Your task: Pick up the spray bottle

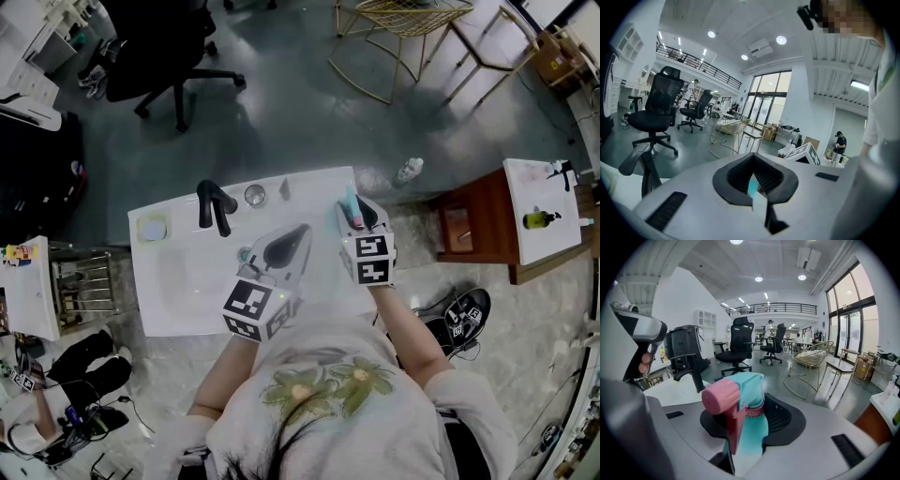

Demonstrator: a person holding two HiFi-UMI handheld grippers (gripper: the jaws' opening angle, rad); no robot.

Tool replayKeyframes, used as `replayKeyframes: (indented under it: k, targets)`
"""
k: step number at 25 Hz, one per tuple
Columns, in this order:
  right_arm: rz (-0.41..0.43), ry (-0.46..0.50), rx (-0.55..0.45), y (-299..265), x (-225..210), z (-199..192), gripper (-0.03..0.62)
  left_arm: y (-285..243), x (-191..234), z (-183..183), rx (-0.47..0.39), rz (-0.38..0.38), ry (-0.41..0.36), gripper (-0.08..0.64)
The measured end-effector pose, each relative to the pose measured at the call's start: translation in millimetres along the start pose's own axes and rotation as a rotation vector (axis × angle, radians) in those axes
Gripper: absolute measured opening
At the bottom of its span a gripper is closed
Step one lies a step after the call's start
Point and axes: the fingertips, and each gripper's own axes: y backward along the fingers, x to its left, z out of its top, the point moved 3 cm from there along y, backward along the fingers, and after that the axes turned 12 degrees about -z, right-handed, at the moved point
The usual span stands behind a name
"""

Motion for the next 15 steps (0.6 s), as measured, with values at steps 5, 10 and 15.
replayKeyframes:
  k: [5,10,15]
  targets:
    - [0.002,-0.001,-0.01,2.8,2.3,3.3,0.153,3.0,0.0,0.1,-0.003,-0.001,-0.005,0.008]
    - [0.003,0.005,-0.028,8.4,1.5,6.8,0.153,4.9,-3.9,0.6,-0.008,-0.001,-0.014,0.008]
    - [-0.007,0.034,-0.049,13.1,1.9,10.4,0.153,8.2,-4.4,1.5,-0.014,0.003,-0.02,0.008]
